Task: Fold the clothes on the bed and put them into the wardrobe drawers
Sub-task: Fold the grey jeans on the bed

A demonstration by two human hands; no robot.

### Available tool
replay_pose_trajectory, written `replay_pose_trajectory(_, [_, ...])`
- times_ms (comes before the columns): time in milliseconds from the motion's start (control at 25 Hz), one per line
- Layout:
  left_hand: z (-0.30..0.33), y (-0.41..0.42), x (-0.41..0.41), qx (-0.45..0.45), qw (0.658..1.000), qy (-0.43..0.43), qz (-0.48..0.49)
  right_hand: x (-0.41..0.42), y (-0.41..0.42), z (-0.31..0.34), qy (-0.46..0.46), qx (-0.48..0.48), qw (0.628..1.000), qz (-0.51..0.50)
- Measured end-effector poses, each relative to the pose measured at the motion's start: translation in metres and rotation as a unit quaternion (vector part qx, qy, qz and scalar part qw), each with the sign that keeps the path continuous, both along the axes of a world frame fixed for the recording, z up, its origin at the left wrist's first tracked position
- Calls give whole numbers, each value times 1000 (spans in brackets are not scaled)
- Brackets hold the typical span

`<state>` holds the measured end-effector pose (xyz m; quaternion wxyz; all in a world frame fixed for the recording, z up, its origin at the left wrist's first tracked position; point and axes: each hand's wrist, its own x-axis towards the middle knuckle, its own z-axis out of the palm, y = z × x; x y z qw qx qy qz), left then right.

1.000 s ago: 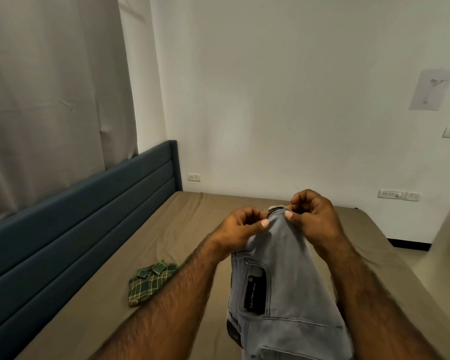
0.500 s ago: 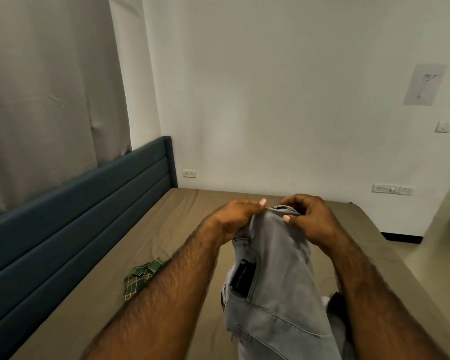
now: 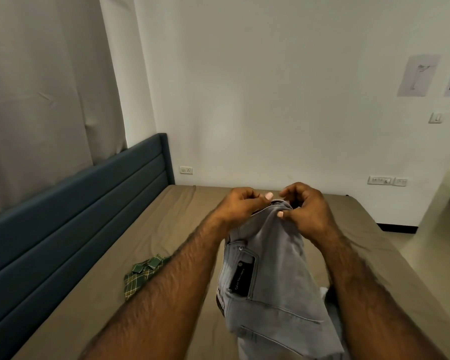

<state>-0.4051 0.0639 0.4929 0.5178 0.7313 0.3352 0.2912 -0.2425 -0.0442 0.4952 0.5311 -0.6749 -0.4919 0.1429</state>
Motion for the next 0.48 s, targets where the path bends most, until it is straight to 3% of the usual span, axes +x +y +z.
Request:
replay_pose_trajectory(160, [12, -2, 8, 47, 990, 103, 81, -13, -3, -3, -41, 18, 999, -16])
replay_pose_trajectory(280, [12, -7, 15, 127, 961, 165, 183, -15, -2, -2, -51, 12, 998, -46])
replay_pose_trajectory(480, [10, -3, 16, 11, 961, 129, 244, -11, -3, 1, -48, 14, 997, -67])
